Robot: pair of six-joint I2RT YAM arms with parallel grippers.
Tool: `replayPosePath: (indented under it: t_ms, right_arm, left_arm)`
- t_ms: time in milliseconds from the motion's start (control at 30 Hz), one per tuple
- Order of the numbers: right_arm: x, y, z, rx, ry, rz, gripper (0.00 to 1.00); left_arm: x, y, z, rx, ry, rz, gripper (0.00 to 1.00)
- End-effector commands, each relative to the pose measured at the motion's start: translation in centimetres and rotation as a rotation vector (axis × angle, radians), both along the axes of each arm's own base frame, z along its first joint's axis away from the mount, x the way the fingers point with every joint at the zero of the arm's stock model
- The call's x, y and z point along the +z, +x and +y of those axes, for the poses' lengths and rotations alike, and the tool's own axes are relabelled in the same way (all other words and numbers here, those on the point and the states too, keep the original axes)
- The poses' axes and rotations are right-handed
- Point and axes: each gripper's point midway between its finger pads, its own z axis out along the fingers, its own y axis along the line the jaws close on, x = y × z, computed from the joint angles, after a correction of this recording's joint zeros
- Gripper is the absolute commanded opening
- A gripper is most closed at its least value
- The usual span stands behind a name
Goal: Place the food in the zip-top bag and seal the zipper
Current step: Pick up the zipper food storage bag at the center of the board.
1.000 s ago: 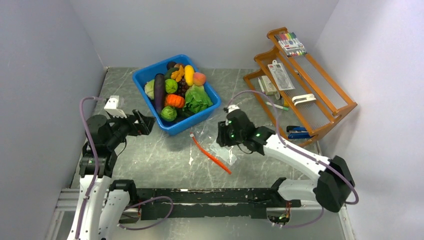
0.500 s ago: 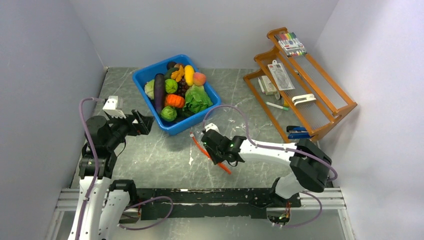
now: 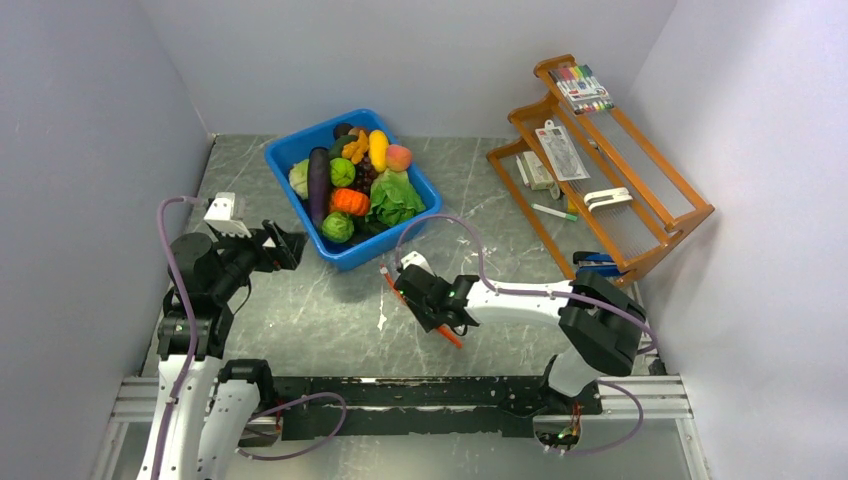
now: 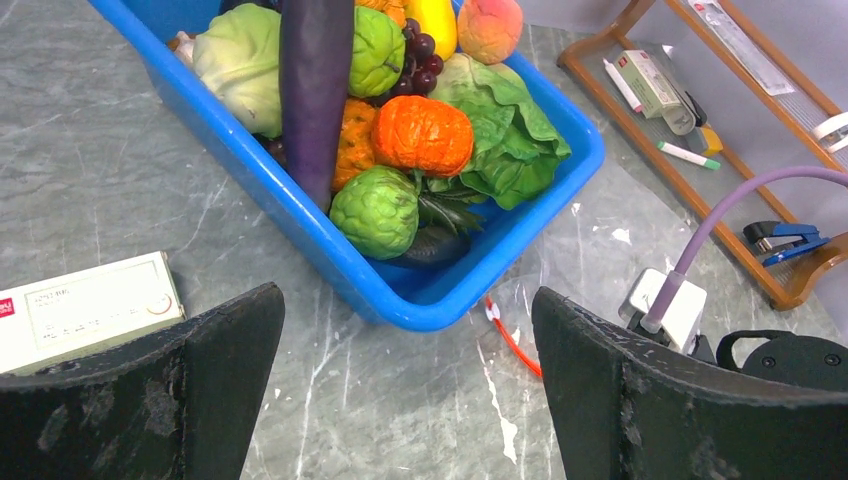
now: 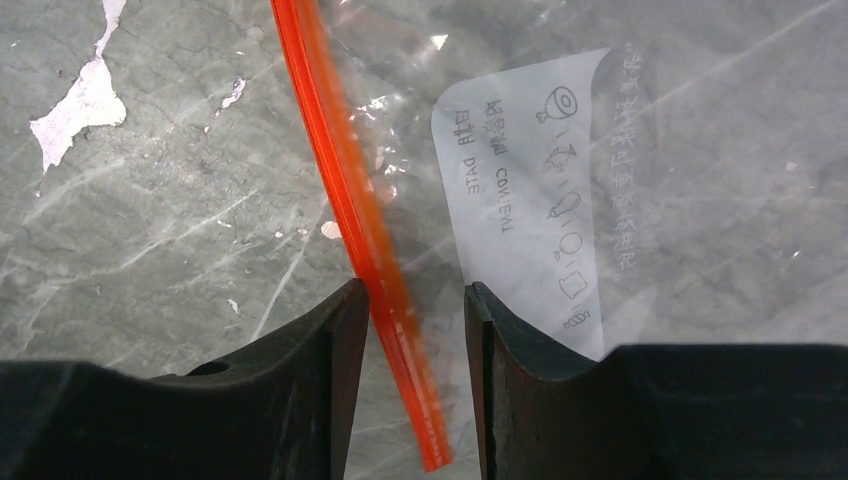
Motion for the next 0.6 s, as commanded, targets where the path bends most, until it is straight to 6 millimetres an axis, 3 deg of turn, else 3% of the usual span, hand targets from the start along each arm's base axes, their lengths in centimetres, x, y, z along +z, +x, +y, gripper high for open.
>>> replayPosePath:
  t_ms: [0, 367, 567]
  right_arm:
    - [0.25, 0.96, 0.38, 0.001, -0.012, -0.049, 0.40]
    - [-0.08, 1.01, 0.37, 0.000, -0.005, -0.059, 0.30]
    - [-0.08, 1.62, -0.23, -0.017, -0.020, -0.102, 0.13]
  left_arm:
    - [0.66, 0.16, 0.42, 0.023, 0.014, -0.029, 0.93]
    - [0.66, 0.08, 0.05, -0.002, 0.016, -0.027, 0.93]
    - [0.94, -0.12, 0.13, 0.003, 0.015, -0.047, 0.94]
